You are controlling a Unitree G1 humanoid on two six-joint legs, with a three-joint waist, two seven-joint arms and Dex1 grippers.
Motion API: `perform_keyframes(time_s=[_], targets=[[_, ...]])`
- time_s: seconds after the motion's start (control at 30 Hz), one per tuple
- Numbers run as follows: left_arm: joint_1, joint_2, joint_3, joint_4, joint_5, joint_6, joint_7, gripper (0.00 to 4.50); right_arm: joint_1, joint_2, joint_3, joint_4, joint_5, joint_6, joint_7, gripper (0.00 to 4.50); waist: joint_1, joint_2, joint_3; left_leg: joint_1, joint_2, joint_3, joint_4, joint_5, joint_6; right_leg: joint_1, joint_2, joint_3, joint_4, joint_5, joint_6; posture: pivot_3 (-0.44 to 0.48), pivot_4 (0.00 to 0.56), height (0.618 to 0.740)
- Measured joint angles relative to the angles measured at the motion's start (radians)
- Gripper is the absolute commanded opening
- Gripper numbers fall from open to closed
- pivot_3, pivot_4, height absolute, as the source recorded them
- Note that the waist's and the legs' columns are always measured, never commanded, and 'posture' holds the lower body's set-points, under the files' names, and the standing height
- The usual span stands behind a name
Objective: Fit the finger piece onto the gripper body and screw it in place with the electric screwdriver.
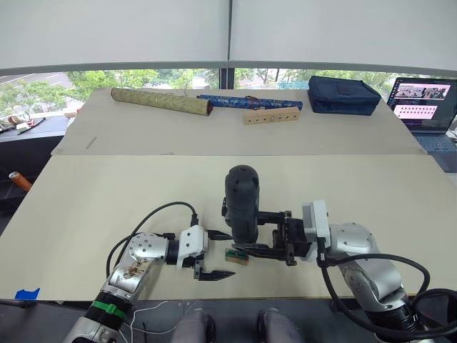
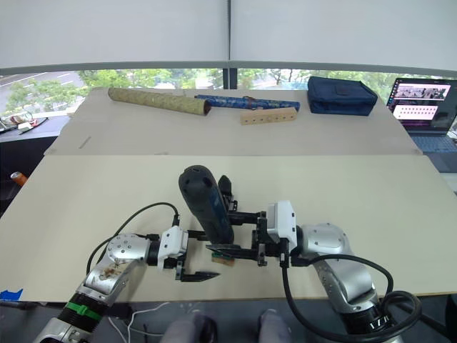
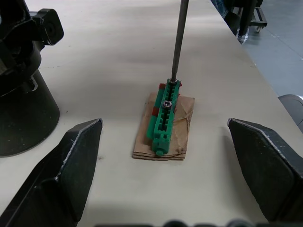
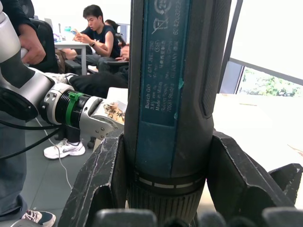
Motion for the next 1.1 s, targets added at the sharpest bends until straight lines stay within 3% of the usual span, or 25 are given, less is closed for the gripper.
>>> perform_keyframes(time_s=[1.1], targets=[[0.002,0.001,0.014,0.001,-0.012,0.003,0.001,4.5,-0.008,0.0,-0.001,0.007,0.01,-0.016,0.014,1.93,-0.001,0.0,0.0,0.0,0.0,0.0,0.0,0.0,0.0,0.0,0.0,0.0,0.0,0.0,0.0,0.0,0.15,0.74]])
